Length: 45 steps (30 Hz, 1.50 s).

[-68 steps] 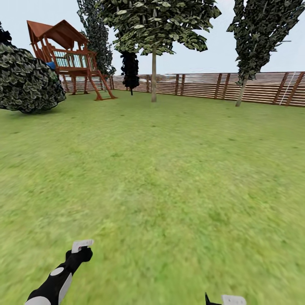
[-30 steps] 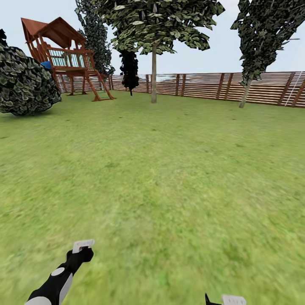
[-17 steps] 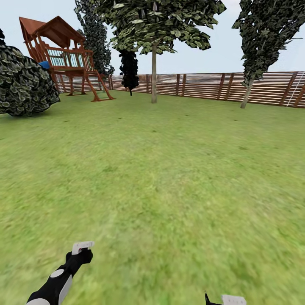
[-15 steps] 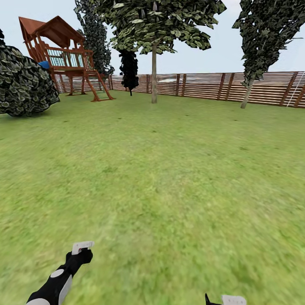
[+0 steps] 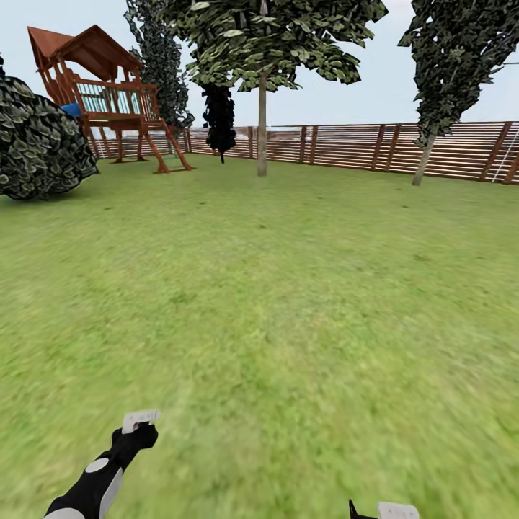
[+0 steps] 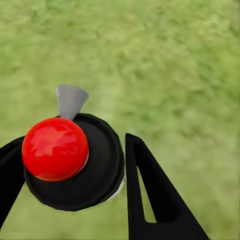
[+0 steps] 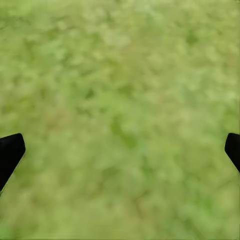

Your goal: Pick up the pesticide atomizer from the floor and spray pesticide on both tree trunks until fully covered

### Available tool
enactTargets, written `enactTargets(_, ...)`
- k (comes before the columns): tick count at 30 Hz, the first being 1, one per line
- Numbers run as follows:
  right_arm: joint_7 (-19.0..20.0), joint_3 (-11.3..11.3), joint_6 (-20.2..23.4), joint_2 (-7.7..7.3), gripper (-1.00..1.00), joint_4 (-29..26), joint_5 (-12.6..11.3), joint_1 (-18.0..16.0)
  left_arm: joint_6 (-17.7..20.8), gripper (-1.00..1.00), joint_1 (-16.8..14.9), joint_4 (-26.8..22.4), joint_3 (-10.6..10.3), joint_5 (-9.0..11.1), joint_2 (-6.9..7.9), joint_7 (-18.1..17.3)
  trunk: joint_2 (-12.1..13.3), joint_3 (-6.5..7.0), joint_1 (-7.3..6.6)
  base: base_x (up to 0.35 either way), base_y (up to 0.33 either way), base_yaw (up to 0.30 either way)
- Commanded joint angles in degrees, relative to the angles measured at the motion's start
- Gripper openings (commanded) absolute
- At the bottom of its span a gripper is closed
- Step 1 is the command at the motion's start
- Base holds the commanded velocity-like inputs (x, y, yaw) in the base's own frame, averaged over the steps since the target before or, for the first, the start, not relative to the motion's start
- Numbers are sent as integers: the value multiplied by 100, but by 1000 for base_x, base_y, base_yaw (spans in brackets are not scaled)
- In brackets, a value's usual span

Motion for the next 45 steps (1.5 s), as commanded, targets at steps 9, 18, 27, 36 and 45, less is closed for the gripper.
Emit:
enactTargets(9, 0, 0, 0, 0, 100, -1, 0, 0, 0, -100, 1, 2, -2, 2, 5, 0, 0, 0, 0, 338, 0, 0)
enactTargets(18, 0, 0, 0, 0, 100, -1, 0, 0, 0, -100, 1, -1, 5, 1, 13, 0, 0, 0, 0, 338, 0, 0)
enactTargets(27, 0, 0, 0, 0, 100, 1, 0, 0, 0, -100, 1, -61, 9, 2, 25, 0, 0, 0, 0, 338, 0, 0)
enactTargets(36, 0, 0, 0, 0, 100, -1, 0, 0, 0, -100, 1, -62, 1, 2, 18, -3, 0, 0, 0, 338, 0, 0)
enactTargets(45, 0, 0, 0, 0, 100, 2, 0, 0, 0, -100, 1, -62, 3, -1, 20, -1, 0, 0, 0, 338, 0, 0)
